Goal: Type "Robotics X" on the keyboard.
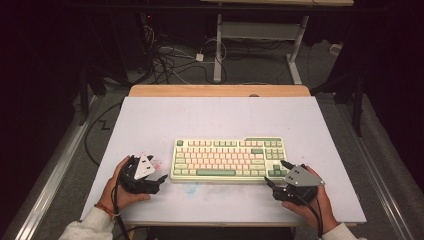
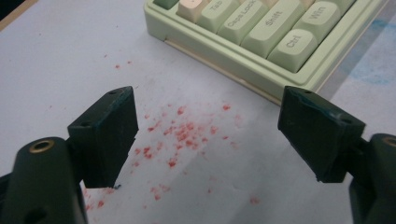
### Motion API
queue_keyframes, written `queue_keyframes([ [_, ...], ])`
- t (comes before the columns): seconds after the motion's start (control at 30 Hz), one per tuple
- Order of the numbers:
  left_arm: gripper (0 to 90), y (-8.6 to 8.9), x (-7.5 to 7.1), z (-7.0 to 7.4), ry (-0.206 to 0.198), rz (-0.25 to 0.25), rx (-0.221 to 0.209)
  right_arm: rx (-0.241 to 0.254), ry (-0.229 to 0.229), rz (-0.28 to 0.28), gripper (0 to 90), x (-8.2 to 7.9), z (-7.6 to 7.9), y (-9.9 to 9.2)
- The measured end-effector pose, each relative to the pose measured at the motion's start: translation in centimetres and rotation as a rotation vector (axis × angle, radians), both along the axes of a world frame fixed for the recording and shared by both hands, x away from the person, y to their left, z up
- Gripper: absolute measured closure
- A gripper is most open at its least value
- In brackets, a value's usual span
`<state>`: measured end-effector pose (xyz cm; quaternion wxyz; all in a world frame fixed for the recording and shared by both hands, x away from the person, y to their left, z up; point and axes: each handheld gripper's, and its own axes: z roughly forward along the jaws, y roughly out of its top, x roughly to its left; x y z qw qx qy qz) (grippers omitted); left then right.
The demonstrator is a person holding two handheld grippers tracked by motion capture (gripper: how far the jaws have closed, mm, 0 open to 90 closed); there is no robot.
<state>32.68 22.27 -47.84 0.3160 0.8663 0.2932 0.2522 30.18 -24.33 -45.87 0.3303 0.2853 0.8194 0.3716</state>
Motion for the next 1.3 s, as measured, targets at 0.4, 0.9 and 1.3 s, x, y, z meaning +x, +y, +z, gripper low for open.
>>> queue_keyframes([
  [0.4, 60.8, 0.3, 0.1, 1.0, 0.029, 0.006, -0.081, -0.013, 0.006, 0.005, 26.9, 0.1, -0.2, 0.2],
  [0.9, 87.6, -2.3, 1.0, 3.0, 0.037, -0.080, -0.125, -0.023, 0.007, 0.012, 27.1, 0.2, -0.3, 0.4],
  [1.3, 87.6, -5.3, 2.7, 3.3, 0.052, -0.131, -0.104, -0.029, 0.007, 0.012, 27.1, 0.1, -0.4, 0.4],
])
